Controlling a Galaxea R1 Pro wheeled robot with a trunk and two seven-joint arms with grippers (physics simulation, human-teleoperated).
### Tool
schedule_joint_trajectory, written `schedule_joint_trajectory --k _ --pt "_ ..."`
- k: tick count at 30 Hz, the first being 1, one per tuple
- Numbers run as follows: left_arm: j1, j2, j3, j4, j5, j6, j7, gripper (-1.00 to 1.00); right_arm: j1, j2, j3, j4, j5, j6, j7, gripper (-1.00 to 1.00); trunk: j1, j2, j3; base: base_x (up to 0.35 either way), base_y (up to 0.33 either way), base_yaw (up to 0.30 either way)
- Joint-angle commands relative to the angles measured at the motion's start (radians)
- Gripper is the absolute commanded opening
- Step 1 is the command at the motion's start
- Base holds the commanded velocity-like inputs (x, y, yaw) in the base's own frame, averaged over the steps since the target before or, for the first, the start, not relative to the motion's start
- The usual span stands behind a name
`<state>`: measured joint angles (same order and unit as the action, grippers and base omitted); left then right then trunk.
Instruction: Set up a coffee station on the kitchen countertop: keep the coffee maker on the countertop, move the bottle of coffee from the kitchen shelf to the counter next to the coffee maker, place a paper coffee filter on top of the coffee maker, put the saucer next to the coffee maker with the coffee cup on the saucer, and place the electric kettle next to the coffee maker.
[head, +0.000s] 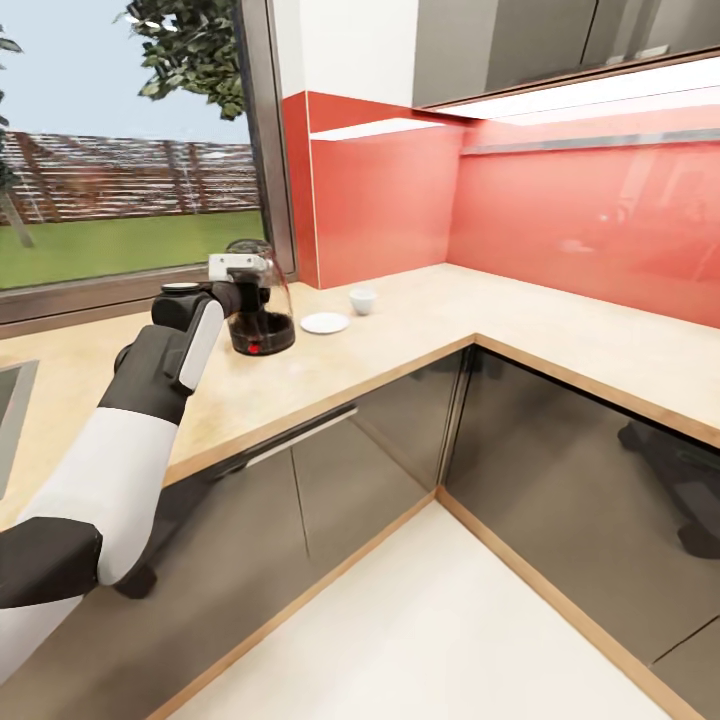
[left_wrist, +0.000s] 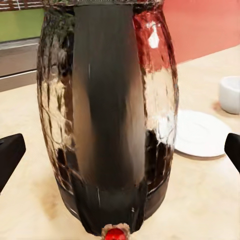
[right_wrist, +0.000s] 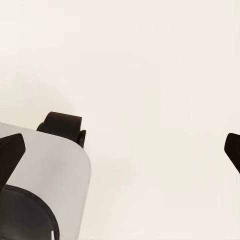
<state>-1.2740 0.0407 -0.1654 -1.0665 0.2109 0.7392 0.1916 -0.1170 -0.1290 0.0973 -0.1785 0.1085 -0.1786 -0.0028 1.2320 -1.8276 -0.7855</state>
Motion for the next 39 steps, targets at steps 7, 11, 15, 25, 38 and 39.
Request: schedule_joint_trajectory --k 7,11,15,25,38,39 --pt "-0.001 0.002 -0.003 -0.001 0.01 0.003 0.009 1.0 -0.001 -0.001 0.004 0.001 0.005 -0.002 0.0 1.0 0.0 0.0 -0.001 0.108 0.071 0.0" --pt "-0.001 0.002 -0.003 -0.001 0.011 0.003 0.009 1.0 -0.001 -0.001 0.004 0.001 0.005 -0.002 0.0 1.0 0.0 0.0 -0.001 0.022 0.014 0.0" --pt "-0.001 0.002 -0.003 -0.001 0.01 0.003 0.009 1.0 0.0 -0.001 0.004 0.002 0.005 -0.002 0.0 1.0 0.0 0.0 -0.001 0.005 0.003 0.0" --pt "-0.001 0.002 -0.003 -0.001 0.01 0.003 0.009 1.0 -0.001 0.0 0.004 0.001 0.005 -0.002 0.0 1.0 0.0 0.0 -0.001 0.0 0.0 0.0" --pt "-0.001 0.002 -0.002 -0.003 0.01 0.005 0.009 -1.0 0.0 0.0 0.004 0.002 0.005 -0.002 -0.001 1.0 0.0 0.0 -0.001 0.0 0.0 0.0" --pt "-0.001 0.002 -0.002 -0.003 0.011 0.005 0.009 -1.0 0.0 0.0 0.004 0.002 0.005 -0.002 -0.001 1.0 0.0 0.0 -0.001 0.0 0.0 0.0"
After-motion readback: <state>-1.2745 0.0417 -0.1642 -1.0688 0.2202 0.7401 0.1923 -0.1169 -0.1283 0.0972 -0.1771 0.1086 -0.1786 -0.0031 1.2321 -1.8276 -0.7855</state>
